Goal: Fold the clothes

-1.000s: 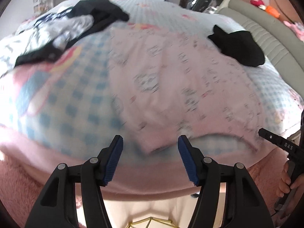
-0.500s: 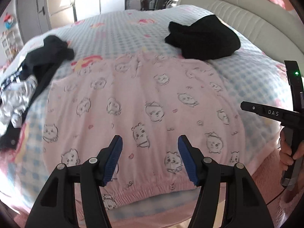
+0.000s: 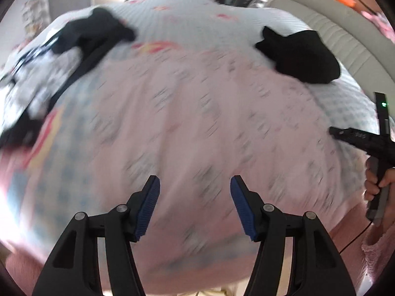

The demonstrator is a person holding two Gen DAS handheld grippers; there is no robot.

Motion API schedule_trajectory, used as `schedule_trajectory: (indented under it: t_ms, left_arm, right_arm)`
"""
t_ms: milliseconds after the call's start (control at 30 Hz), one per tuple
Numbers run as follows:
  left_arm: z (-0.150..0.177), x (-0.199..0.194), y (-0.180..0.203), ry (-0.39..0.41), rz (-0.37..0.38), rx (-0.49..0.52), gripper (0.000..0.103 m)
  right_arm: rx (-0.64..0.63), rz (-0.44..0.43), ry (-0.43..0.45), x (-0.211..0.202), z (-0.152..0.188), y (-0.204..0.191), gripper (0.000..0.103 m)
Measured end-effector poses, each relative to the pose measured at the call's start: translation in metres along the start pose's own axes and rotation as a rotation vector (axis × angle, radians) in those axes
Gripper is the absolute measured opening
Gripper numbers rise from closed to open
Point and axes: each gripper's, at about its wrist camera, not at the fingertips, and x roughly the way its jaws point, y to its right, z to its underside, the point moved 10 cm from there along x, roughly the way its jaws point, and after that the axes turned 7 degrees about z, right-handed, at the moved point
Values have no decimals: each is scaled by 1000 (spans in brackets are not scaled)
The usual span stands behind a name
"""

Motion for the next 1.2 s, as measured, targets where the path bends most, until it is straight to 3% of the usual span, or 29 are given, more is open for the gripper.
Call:
schedule_trajectory:
  t_ms: [233, 300, 433, 467, 600, 833, 900, 967, 1100, 1167, 1200]
  left_arm:
    - [-31, 52, 60, -42, 82, 49, 62]
    - [-39, 59, 72, -49, 95, 76, 62]
    - [-72, 79, 98, -50, 112, 125, 62]
    - [-80, 85, 102, -51, 108, 128, 62]
    - [-121, 113, 94, -49, 61, 93, 62]
    - [-184, 158, 57, -37, -48, 98, 60]
    - [-194, 169, 52, -47, -46, 112, 53]
    - [-199, 177, 52, -69, -15, 137, 51]
    - [-201, 194, 52, -99, 15, 177, 49]
    - [-205, 199, 55, -91, 21, 191, 35]
    - [-206, 200, 58, -88, 32, 198, 20]
  right_arm:
    - [-22, 17, -30, 23, -10, 1, 29]
    - [19, -20, -11, 20, -23, 8, 29]
    - [35, 23, 6, 32, -67, 25, 30]
    - [43, 17, 15, 36, -79, 27, 35]
    - [87, -30, -61, 75, -106, 32, 40]
    - [101, -77, -77, 102, -119, 32, 40]
    - [58, -81, -58, 98, -118, 27, 38]
    - [8, -118, -59, 94, -114, 18, 26]
    - [-31, -117, -66, 97, -113, 12, 29]
    - [-35, -115, -66, 103, -114, 8, 31]
    - [-50, -113, -59, 105, -116, 6, 28]
